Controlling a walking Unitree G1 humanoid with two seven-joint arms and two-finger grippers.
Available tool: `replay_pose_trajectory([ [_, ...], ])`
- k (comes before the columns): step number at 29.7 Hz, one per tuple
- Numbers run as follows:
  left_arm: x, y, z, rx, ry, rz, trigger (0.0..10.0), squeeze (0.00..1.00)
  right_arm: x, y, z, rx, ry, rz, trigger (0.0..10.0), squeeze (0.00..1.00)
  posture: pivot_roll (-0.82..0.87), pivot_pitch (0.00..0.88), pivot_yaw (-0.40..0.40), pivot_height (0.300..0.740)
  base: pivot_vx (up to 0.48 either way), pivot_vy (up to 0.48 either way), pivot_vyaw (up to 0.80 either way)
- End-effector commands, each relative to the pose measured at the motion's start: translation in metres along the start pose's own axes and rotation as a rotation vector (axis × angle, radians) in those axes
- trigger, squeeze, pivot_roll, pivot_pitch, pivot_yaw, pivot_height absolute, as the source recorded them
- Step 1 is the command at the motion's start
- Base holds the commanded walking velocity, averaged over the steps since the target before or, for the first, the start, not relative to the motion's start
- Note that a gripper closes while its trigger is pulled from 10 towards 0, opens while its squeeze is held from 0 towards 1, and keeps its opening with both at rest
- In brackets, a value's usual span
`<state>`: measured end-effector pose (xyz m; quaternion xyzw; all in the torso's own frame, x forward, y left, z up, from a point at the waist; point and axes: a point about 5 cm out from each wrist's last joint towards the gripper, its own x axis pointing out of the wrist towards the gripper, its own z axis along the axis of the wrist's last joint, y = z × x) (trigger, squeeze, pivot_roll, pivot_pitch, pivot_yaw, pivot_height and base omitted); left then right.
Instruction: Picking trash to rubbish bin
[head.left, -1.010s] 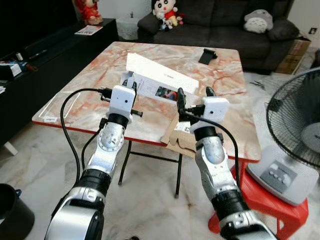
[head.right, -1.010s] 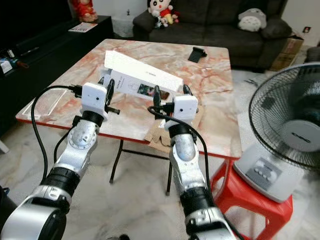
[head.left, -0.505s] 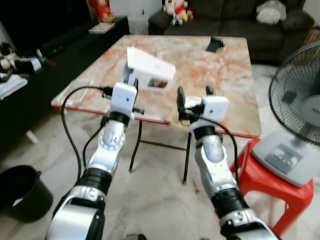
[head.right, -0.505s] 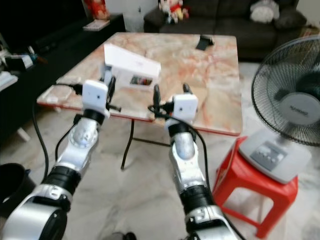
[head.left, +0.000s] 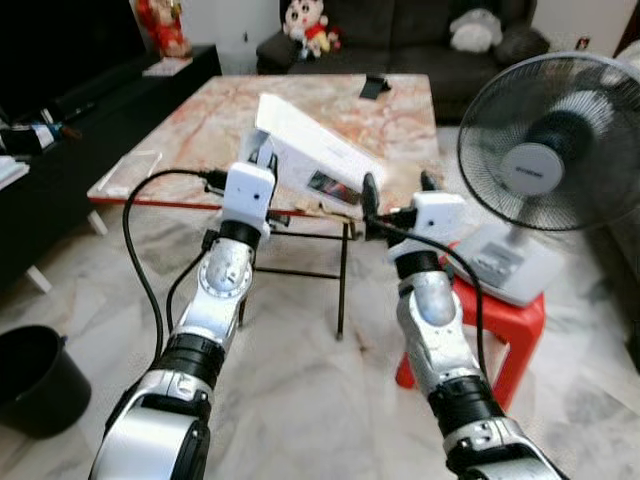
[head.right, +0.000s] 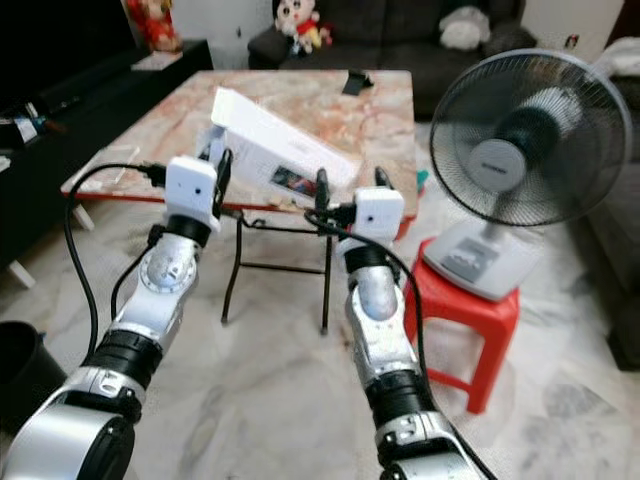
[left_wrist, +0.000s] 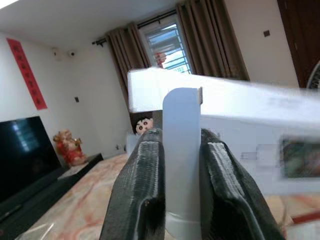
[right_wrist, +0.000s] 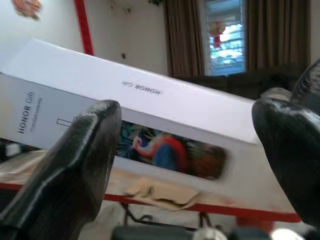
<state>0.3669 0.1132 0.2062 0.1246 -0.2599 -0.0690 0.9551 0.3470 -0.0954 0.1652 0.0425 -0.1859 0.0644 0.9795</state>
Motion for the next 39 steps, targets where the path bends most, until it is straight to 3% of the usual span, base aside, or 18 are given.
replay_pose_trajectory([
  [1,0.003,0.003,0.005,0.006,-0.019,0.013,10.0,0.00,0.002,0.005,0.001,0.009,0.001,0.025,10.0,0.00,-0.11,0.000,0.049,0.740,0.000,0.000,0.00],
  [3,0.002,0.003,0.003,0.009,-0.008,0.012,10.0,0.00,0.000,0.003,-0.002,0.009,0.017,0.029,10.0,0.00,-0.11,0.000,0.048,0.740,0.000,0.000,0.00],
  [10,-0.019,0.008,-0.031,-0.012,0.152,-0.010,10.0,0.00,-0.022,-0.025,-0.035,0.015,0.171,-0.064,10.0,0.00,-0.11,0.014,0.040,0.740,0.000,0.000,0.00],
  [12,-0.041,0.016,-0.060,-0.043,0.306,0.019,10.0,0.00,-0.044,-0.042,-0.062,-0.007,0.310,-0.110,10.0,0.00,-0.11,0.015,0.039,0.740,0.000,0.000,0.00],
  [13,-0.041,0.016,-0.060,-0.043,0.306,0.019,10.0,0.00,-0.044,-0.042,-0.062,-0.007,0.310,-0.110,10.0,0.00,-0.11,0.015,0.039,0.740,0.000,0.000,0.00],
  [16,-0.068,0.025,-0.089,-0.028,0.475,0.042,10.0,0.00,-0.080,-0.062,-0.094,-0.024,0.504,-0.167,10.0,0.00,-0.11,0.023,0.036,0.740,0.000,0.000,0.00],
  [19,-0.087,0.029,-0.105,-0.084,0.597,0.075,10.0,0.00,-0.107,-0.071,-0.112,-0.010,0.631,-0.194,10.0,0.00,-0.11,0.025,0.034,0.740,0.000,0.000,0.00],
  [22,-0.108,0.030,-0.120,-0.087,0.709,0.072,10.0,0.00,-0.136,-0.076,-0.128,0.004,0.765,-0.221,10.0,0.00,-0.11,0.025,0.034,0.740,0.000,0.000,0.00],
  [24,-0.114,0.029,-0.124,-0.092,0.744,0.065,10.0,0.00,-0.143,-0.077,-0.132,0.007,0.797,-0.227,10.0,0.00,-0.11,0.025,0.034,0.740,0.000,0.000,0.00],
  [26,-0.144,0.029,-0.139,-0.126,0.884,0.098,10.0,0.00,-0.179,-0.078,-0.146,0.003,0.959,-0.235,10.0,0.00,-0.10,0.029,0.028,0.740,0.000,0.000,0.00],
  [28,-0.177,0.026,-0.151,-0.097,1.027,0.083,10.0,0.00,-0.219,-0.078,-0.157,0.015,1.115,-0.252,10.0,0.00,-0.09,0.030,0.026,0.740,0.000,0.000,0.00],
  [31,-0.198,0.024,-0.157,-0.082,1.105,0.067,10.0,0.00,-0.238,-0.078,-0.160,0.012,1.187,-0.267,10.0,0.00,-0.09,0.030,0.026,0.740,0.000,0.000,0.00],
  [36,-0.250,0.023,-0.165,-0.068,1.290,0.090,10.0,0.00,-0.265,-0.073,-0.163,0.035,1.253,-0.296,10.0,0.00,-0.09,0.036,0.029,0.740,0.000,0.000,0.15],
  [39,-0.257,0.023,-0.165,-0.069,1.310,0.098,10.0,0.00,-0.267,-0.071,-0.163,0.040,1.257,-0.290,10.0,0.00,-0.10,0.041,0.031,0.740,0.000,0.000,0.76],
])
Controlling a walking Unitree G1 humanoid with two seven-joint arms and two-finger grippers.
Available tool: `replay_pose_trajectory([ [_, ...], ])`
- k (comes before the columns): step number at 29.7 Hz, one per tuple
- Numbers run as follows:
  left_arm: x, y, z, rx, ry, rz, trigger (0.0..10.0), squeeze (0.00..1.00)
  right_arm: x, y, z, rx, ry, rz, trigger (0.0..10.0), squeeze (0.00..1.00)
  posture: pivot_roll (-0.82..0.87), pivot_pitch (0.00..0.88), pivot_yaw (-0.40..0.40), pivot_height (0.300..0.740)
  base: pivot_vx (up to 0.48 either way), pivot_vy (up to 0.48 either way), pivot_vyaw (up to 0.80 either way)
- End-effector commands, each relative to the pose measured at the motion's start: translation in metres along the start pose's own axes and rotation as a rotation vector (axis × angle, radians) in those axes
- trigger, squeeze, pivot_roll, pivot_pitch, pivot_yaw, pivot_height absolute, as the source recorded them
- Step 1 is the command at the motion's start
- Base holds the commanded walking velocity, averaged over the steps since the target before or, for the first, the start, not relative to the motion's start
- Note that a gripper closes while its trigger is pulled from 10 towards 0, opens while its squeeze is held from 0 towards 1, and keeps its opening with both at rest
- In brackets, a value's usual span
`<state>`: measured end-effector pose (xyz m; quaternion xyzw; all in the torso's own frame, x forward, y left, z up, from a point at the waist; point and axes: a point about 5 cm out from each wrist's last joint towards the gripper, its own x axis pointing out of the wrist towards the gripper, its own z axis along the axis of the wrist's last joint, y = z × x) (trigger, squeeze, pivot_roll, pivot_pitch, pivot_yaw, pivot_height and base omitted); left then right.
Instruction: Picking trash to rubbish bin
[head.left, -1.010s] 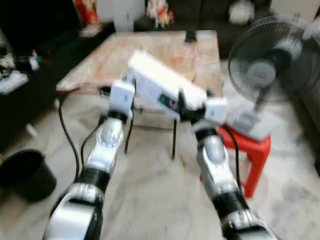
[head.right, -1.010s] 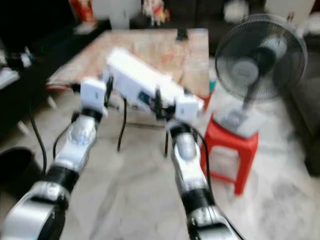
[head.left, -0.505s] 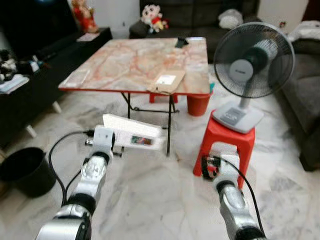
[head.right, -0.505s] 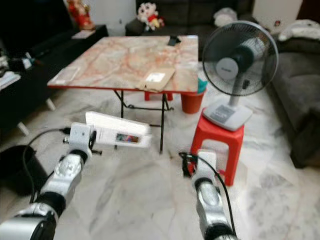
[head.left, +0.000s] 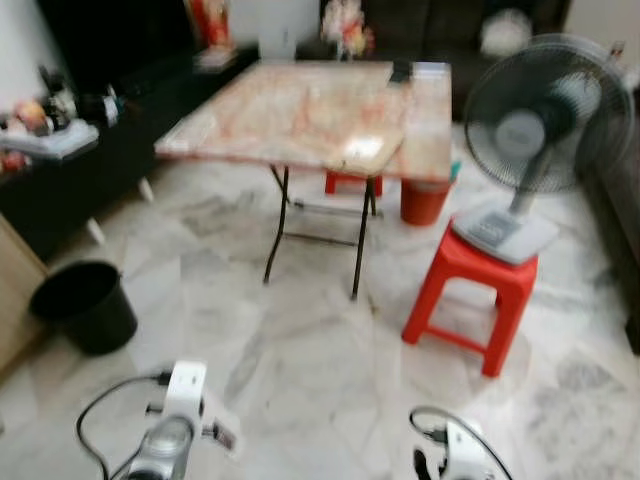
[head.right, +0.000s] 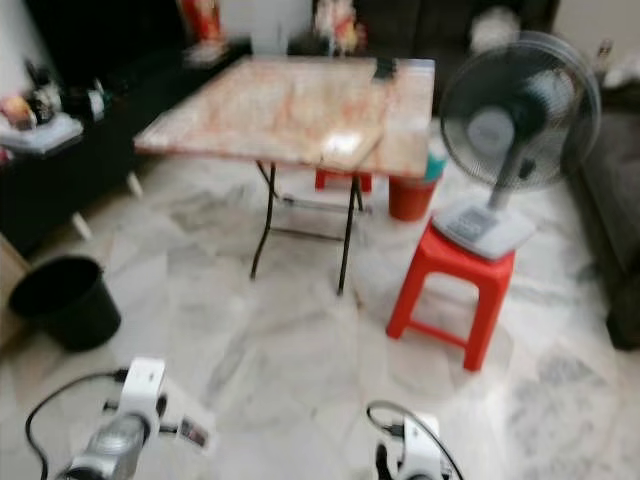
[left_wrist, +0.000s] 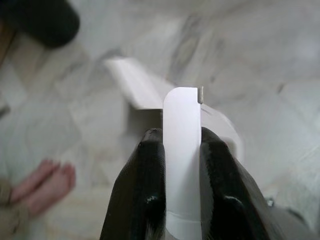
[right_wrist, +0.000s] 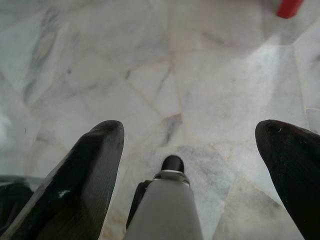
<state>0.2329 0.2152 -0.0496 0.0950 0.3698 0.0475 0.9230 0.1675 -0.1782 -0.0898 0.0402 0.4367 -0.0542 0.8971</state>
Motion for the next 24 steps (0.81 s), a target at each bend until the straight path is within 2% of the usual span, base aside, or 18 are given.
replay_pose_trajectory([
  [1,0.000,0.004,-0.003,-0.003,0.023,0.020,10.0,0.00,0.000,0.001,0.001,-0.006,-0.007,0.004,10.0,0.00,-0.10,0.041,0.031,0.740,0.000,0.000,0.80],
  [2,-0.002,0.003,-0.010,-0.006,0.047,0.023,10.0,0.00,0.000,0.001,0.000,-0.011,-0.002,0.005,10.0,0.00,-0.10,0.043,0.030,0.740,0.000,0.000,0.80],
  [7,-0.003,0.004,-0.017,-0.009,0.073,0.030,10.0,0.00,0.001,0.004,0.003,-0.030,-0.003,0.012,10.0,0.00,-0.10,0.043,0.030,0.740,0.000,0.000,0.80],
  [16,-0.005,0.005,-0.022,0.011,0.093,0.026,10.0,0.00,0.004,0.009,0.016,-0.071,-0.031,0.027,10.0,0.00,-0.10,0.023,0.029,0.740,0.000,0.000,0.80],
  [24,-0.005,0.000,-0.023,0.030,0.096,0.011,10.0,0.00,0.003,0.008,0.012,-0.086,-0.022,0.028,10.0,0.00,-0.10,0.014,0.018,0.740,0.000,0.000,0.80],
])
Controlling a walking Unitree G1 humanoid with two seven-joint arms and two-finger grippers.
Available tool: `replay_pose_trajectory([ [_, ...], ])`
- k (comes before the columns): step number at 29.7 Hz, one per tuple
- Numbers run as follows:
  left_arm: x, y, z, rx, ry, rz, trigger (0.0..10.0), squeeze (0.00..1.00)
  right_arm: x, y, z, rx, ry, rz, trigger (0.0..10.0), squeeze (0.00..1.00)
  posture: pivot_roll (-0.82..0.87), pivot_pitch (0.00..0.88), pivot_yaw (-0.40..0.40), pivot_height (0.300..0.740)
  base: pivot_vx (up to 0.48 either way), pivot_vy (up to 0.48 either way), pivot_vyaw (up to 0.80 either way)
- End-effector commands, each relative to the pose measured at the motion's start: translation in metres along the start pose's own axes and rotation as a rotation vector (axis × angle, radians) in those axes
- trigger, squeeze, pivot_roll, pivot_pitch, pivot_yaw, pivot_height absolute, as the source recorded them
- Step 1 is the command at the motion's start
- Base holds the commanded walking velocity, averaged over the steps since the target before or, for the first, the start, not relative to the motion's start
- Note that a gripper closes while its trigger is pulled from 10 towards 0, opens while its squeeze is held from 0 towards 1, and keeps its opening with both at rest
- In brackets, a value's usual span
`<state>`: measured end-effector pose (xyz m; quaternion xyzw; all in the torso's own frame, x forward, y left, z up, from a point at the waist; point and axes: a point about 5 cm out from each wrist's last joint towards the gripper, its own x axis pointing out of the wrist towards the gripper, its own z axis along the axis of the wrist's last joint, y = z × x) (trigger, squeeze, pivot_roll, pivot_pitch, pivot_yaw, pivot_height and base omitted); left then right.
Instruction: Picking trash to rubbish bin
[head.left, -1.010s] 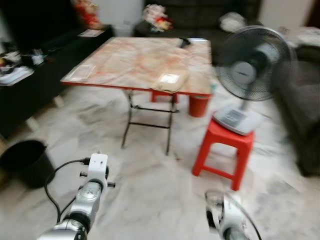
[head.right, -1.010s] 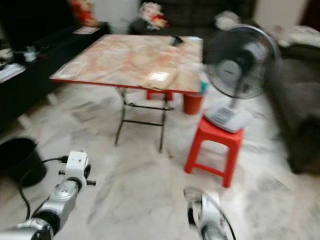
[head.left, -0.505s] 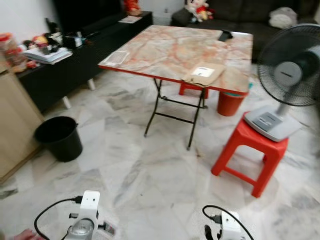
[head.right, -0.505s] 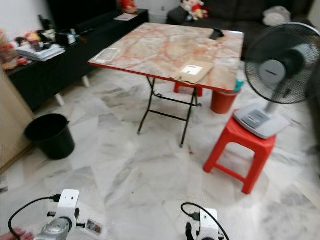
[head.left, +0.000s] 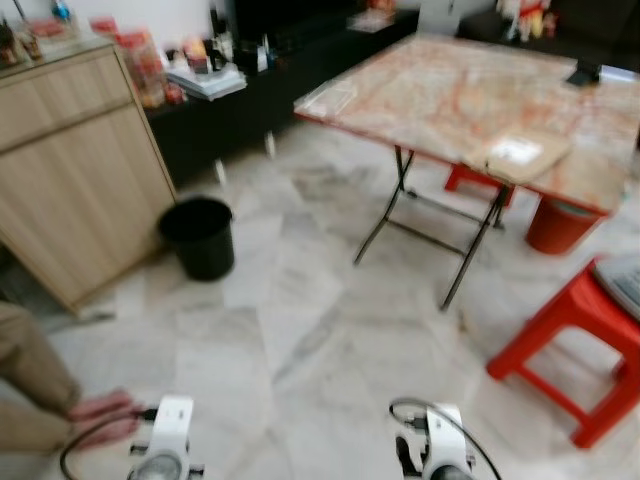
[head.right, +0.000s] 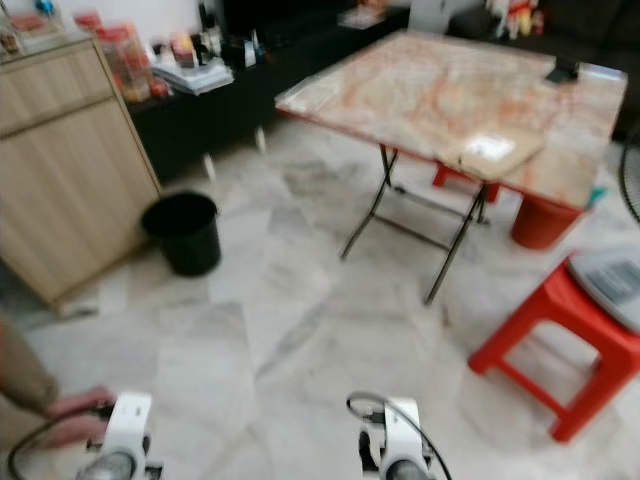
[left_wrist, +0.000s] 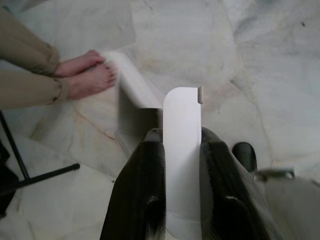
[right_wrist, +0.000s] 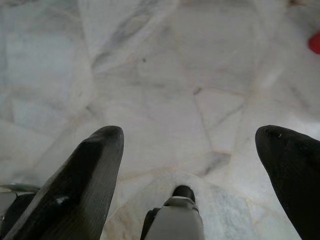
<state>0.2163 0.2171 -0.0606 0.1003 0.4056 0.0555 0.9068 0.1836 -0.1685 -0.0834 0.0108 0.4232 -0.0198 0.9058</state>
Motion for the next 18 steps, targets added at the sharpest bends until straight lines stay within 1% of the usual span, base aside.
replay_pose_trajectory([
  [1,-0.0005,-0.0004,-0.0037,0.018,0.016,-0.002,10.0,0.00,-0.0015,-0.0046,-0.0052,-0.009,0.017,-0.009,10.0,0.00,-0.10,0.011,0.016,0.740,0.000,0.000,0.80],
  [7,-0.0009,-0.0014,-0.0052,0.014,0.021,-0.003,10.0,0.00,-0.0020,-0.0070,-0.0069,-0.018,0.025,-0.014,10.0,0.00,-0.09,0.004,0.012,0.740,0.000,0.000,0.80],
  [11,-0.0014,-0.0007,-0.0076,0.011,0.027,0.000,10.0,0.00,-0.0012,-0.0060,-0.0043,-0.017,0.019,-0.012,10.0,0.00,-0.09,0.000,0.012,0.740,0.000,0.000,0.80],
  [13,-0.0014,-0.0008,-0.0079,0.012,0.028,0.000,10.0,0.00,-0.0009,-0.0051,-0.0031,0.001,0.014,-0.009,10.0,0.00,-0.09,0.000,0.012,0.740,0.000,0.000,0.43],
  [17,-0.0015,-0.0008,-0.0083,0.015,0.030,0.002,10.0,0.00,-0.0001,-0.0036,0.0005,0.012,-0.001,-0.004,10.0,0.00,-0.09,0.000,0.012,0.740,0.000,0.000,0.00],
  [18,-0.0015,-0.0006,-0.0085,0.022,0.033,0.004,10.0,0.00,0.0001,-0.0025,0.0010,0.014,-0.003,0.006,10.0,0.00,-0.09,0.000,0.012,0.740,0.262,0.000,0.00],
])
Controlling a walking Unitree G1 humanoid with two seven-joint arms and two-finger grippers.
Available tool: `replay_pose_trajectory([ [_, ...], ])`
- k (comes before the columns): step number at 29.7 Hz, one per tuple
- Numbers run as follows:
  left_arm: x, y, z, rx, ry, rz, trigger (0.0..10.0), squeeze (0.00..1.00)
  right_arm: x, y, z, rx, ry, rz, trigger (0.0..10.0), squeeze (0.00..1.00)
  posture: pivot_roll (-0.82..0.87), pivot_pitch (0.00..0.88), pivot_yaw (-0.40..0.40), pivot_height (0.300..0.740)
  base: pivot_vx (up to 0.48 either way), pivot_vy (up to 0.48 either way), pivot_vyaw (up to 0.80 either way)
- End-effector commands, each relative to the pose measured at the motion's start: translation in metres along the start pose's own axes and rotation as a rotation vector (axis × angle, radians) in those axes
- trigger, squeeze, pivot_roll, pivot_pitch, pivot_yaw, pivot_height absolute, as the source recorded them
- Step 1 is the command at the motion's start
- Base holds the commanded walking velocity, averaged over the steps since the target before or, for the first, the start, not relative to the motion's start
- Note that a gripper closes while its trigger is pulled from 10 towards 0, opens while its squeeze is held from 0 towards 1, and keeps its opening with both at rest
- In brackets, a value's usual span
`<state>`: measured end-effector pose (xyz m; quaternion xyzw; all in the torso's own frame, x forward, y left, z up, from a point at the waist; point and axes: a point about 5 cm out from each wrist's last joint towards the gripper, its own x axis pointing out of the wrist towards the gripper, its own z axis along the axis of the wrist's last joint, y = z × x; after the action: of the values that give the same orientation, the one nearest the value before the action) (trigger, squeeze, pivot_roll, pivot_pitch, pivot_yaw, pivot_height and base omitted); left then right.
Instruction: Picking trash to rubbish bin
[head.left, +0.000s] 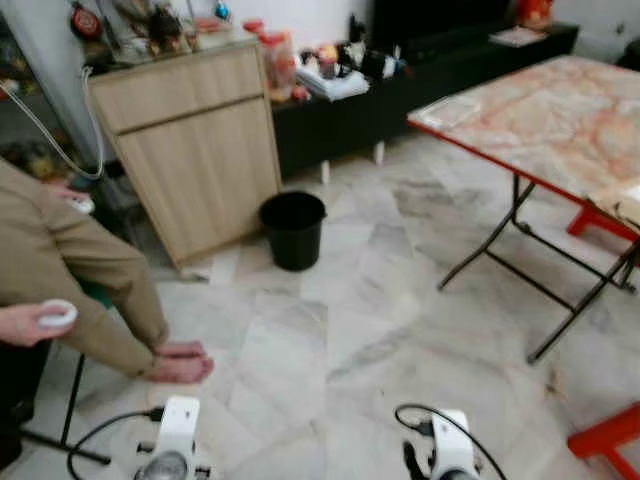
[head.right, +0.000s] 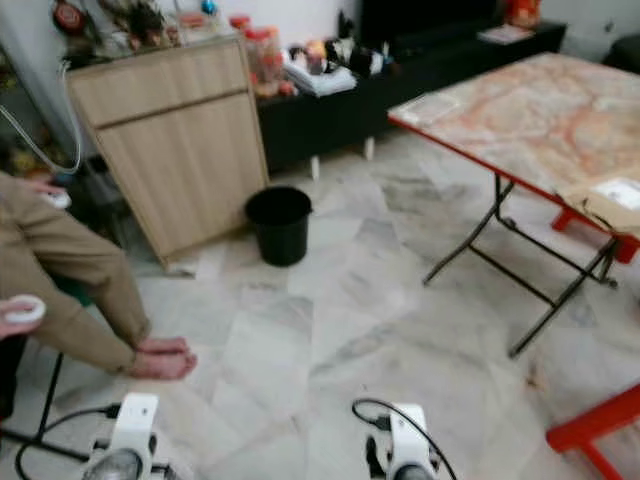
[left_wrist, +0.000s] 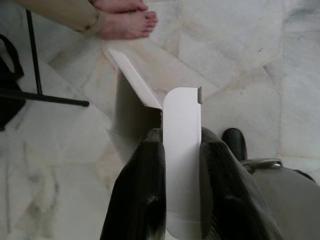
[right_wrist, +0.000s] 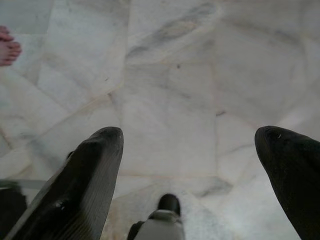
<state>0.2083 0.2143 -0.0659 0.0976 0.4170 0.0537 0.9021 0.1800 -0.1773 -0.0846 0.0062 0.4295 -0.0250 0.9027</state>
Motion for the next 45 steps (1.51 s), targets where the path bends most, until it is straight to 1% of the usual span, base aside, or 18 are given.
replay_pose_trajectory([
  [1,0.000,0.003,0.000,0.027,0.010,0.012,10.0,0.00,0.001,0.007,0.005,0.018,-0.018,0.025,10.0,0.00,-0.09,0.000,0.012,0.740,0.262,0.000,0.00],
  [7,0.001,0.003,0.001,0.024,0.008,0.011,10.0,0.00,0.001,0.008,0.005,0.022,-0.019,0.021,10.0,0.00,-0.09,0.000,0.014,0.740,0.277,0.000,0.00],
  [10,0.001,0.002,0.005,0.013,-0.004,0.013,10.0,0.00,0.001,0.003,0.003,0.027,-0.014,0.000,10.0,0.00,-0.09,0.022,0.004,0.740,0.286,0.000,0.00],
  [18,0.001,0.004,0.004,0.009,-0.003,0.017,10.0,0.00,0.000,-0.001,0.002,0.046,-0.019,-0.032,10.0,0.00,-0.10,0.031,0.004,0.740,0.316,0.000,0.00],
  [19,0.001,0.004,0.004,0.009,-0.003,0.017,10.0,0.00,0.000,-0.001,0.003,0.049,-0.020,-0.035,10.0,0.00,-0.10,0.040,0.013,0.740,0.326,0.000,0.00],
  [21,0.001,0.004,0.005,0.010,-0.003,0.017,10.0,0.00,0.000,-0.001,0.003,0.055,-0.017,-0.037,10.0,0.00,-0.09,0.042,0.016,0.740,0.330,0.000,-0.60],
  [24,0.001,0.006,0.006,0.013,-0.006,0.017,10.0,0.00,0.000,-0.001,0.003,0.056,-0.016,-0.041,10.0,0.00,-0.10,0.045,0.020,0.740,0.329,0.000,-0.80],
  [33,0.002,0.007,0.010,0.019,-0.016,0.018,10.0,0.00,0.000,0.002,0.003,0.059,-0.025,-0.035,10.0,0.00,-0.07,0.053,0.023,0.740,0.334,0.000,0.00],
  [42,0.001,0.018,0.006,0.035,-0.009,0.034,10.0,0.00,0.001,0.011,0.005,0.044,-0.034,-0.012,10.0,0.00,-0.06,0.058,0.048,0.740,0.347,0.000,0.00],
  [45,0.002,0.020,0.008,0.040,-0.011,0.037,10.0,0.00,0.001,0.013,0.004,0.047,-0.027,-0.017,10.0,0.00,-0.05,0.055,0.058,0.740,0.359,0.000,0.80],
])
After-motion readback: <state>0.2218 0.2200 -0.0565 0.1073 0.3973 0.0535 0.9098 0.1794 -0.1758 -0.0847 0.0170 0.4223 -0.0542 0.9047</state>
